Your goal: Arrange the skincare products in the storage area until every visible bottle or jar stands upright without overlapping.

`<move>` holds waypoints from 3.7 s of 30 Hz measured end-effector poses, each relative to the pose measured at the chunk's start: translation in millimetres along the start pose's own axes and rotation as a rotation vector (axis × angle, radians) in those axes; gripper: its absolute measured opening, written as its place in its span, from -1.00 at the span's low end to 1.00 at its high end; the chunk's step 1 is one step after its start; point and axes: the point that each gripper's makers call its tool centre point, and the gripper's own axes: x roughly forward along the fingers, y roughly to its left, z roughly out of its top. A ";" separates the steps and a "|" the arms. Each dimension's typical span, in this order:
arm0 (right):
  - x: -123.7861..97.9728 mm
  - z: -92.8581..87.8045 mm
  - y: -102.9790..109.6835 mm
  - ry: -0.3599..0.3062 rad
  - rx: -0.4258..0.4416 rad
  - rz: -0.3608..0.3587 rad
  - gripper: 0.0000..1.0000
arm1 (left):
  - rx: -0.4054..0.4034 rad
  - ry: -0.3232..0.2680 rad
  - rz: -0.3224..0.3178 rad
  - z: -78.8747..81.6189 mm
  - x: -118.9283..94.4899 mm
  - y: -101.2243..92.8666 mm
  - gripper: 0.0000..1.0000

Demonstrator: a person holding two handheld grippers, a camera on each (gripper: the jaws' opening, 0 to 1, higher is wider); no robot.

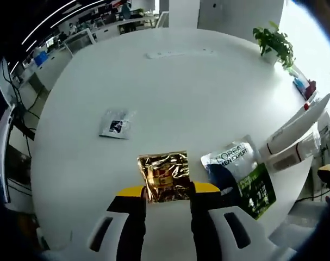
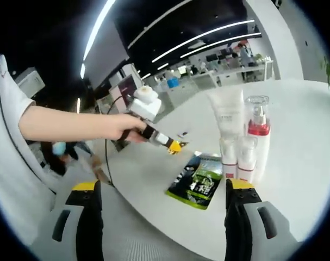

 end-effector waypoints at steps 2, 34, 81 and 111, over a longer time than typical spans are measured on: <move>-0.1 -0.1 1.1 0.001 -0.002 0.002 0.87 | -0.019 0.005 0.002 -6.9 -3.4 0.0 -0.47; 4.3 -13.1 19.7 0.078 -0.037 0.093 0.81 | -0.239 0.004 0.006 -97.4 -28.4 -38.7 -0.39; 5.6 -17.2 15.0 0.102 -0.055 0.071 0.81 | 0.222 -0.201 -0.033 -70.5 -30.2 -29.9 -0.28; 4.7 -15.2 7.9 0.101 -0.043 0.017 0.82 | 0.446 -0.197 -0.210 -84.5 -21.0 -54.2 -0.38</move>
